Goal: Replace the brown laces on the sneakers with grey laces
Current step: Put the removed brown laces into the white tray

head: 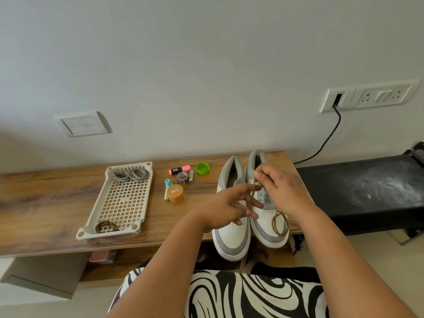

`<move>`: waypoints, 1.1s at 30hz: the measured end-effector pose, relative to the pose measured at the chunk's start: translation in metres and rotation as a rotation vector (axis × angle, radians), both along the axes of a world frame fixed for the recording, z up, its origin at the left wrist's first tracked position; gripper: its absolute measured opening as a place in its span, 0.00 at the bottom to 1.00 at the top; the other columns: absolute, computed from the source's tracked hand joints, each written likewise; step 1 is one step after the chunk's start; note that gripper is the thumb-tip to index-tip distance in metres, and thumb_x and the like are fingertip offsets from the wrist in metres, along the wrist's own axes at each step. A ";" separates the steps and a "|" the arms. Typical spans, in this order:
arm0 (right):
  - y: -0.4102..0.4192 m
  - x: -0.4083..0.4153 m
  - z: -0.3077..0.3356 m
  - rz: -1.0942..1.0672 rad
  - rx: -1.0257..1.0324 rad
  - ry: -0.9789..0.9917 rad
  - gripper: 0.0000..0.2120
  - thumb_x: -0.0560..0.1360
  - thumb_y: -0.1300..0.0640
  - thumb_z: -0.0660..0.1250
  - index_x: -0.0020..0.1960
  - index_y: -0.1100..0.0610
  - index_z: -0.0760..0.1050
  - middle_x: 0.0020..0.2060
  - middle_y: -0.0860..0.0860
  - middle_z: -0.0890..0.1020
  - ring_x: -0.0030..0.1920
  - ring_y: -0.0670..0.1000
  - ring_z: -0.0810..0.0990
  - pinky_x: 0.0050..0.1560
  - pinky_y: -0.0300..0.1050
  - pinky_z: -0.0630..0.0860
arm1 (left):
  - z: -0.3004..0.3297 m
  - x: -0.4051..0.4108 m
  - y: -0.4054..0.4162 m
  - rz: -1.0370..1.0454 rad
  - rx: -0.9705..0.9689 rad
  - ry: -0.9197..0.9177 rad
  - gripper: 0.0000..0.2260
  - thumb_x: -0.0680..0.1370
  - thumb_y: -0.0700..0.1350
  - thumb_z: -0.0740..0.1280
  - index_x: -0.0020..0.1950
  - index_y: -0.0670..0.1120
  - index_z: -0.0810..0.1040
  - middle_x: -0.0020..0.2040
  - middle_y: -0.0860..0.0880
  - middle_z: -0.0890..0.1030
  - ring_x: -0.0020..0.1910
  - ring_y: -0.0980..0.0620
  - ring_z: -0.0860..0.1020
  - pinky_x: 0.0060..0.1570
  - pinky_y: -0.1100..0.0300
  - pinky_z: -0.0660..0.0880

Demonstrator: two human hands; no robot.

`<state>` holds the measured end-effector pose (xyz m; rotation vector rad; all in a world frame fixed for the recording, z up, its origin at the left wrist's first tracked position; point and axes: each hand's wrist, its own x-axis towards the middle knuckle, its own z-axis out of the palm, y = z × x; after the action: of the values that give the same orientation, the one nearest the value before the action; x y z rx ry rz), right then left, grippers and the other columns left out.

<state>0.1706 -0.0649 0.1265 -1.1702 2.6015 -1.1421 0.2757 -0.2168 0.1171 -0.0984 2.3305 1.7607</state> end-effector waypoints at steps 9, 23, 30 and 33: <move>-0.009 0.005 -0.003 -0.075 -0.243 -0.271 0.09 0.81 0.53 0.61 0.48 0.56 0.76 0.37 0.47 0.77 0.35 0.36 0.73 0.36 0.28 0.69 | 0.006 0.004 -0.023 -0.151 0.427 -0.001 0.25 0.78 0.28 0.61 0.74 0.44 0.67 0.60 0.44 0.81 0.52 0.53 0.82 0.29 0.71 0.68; -0.014 0.007 -0.014 0.049 -0.032 -0.363 0.07 0.79 0.49 0.66 0.49 0.49 0.82 0.41 0.51 0.82 0.38 0.44 0.76 0.37 0.34 0.71 | 0.002 -0.006 -0.019 0.430 0.747 0.222 0.24 0.75 0.33 0.66 0.71 0.43 0.69 0.63 0.46 0.81 0.53 0.56 0.82 0.26 0.72 0.67; -0.018 0.010 -0.012 0.086 -0.001 -0.208 0.08 0.78 0.50 0.67 0.46 0.52 0.82 0.32 0.48 0.79 0.28 0.43 0.71 0.30 0.33 0.65 | -0.008 -0.009 -0.010 0.540 0.087 0.340 0.30 0.81 0.32 0.61 0.77 0.55 0.58 0.62 0.55 0.79 0.55 0.60 0.81 0.45 0.66 0.79; -0.014 0.006 -0.012 0.073 0.020 -0.167 0.09 0.79 0.48 0.66 0.45 0.52 0.80 0.32 0.46 0.79 0.27 0.41 0.70 0.30 0.34 0.65 | -0.008 -0.007 -0.012 0.358 -0.341 0.359 0.34 0.81 0.35 0.62 0.73 0.68 0.55 0.62 0.59 0.79 0.57 0.60 0.80 0.59 0.61 0.76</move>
<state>0.1771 -0.0787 0.1143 -1.1048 2.4210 -1.1435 0.2690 -0.2286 0.1087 -0.2923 3.0222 1.6104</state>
